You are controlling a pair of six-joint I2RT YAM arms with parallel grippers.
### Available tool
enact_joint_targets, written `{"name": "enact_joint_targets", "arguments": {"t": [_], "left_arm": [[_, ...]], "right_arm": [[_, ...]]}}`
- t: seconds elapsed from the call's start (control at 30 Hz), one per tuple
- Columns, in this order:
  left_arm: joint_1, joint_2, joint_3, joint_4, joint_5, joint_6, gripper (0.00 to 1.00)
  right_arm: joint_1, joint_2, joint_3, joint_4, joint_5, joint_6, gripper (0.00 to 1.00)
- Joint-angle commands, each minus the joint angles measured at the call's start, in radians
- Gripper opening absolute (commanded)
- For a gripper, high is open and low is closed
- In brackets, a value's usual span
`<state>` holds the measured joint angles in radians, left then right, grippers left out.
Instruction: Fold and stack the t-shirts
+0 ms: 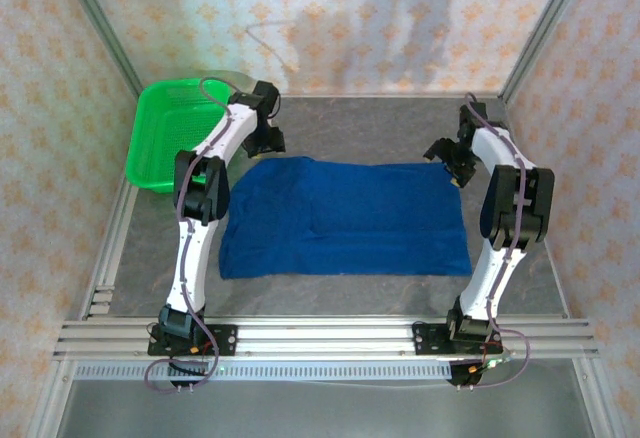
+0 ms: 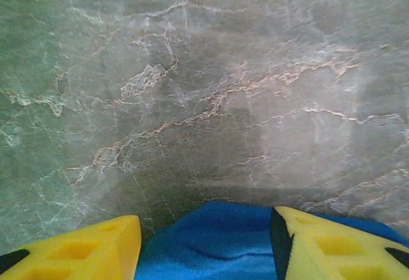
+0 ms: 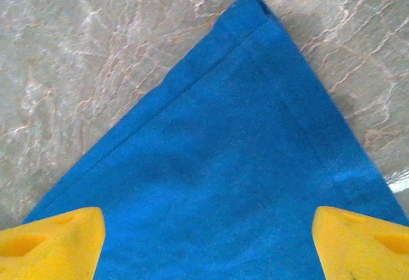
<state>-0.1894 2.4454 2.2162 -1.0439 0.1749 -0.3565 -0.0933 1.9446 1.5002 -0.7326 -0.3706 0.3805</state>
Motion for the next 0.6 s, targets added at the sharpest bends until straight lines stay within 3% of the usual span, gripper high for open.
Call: {"name": "enact_joint_targets", "arguments": {"t": [0.0,0.2,0.43,0.57], "left_arm": [[0.008,0.008,-0.026,-0.008,-0.007,0.019,0.51],[0.008,-0.016,-0.082,-0.005,0.010,0.022,0.36],[0.008,-0.082,-0.188,0.028,0.011,0.028,0.04],[0.004,-0.154,-0.234,0.061,0.006,0.025,0.00]], "right_arm": [[0.018,-0.065,-0.020,0.016,-0.014,0.001,0.85],[0.021,-0.091,-0.028,0.017,-0.010,0.002,0.85],[0.024,-0.103,-0.016,0.019,-0.009,0.005,0.85],[0.025,-0.106,-0.002,0.017,-0.010,0.006,0.85]]}}
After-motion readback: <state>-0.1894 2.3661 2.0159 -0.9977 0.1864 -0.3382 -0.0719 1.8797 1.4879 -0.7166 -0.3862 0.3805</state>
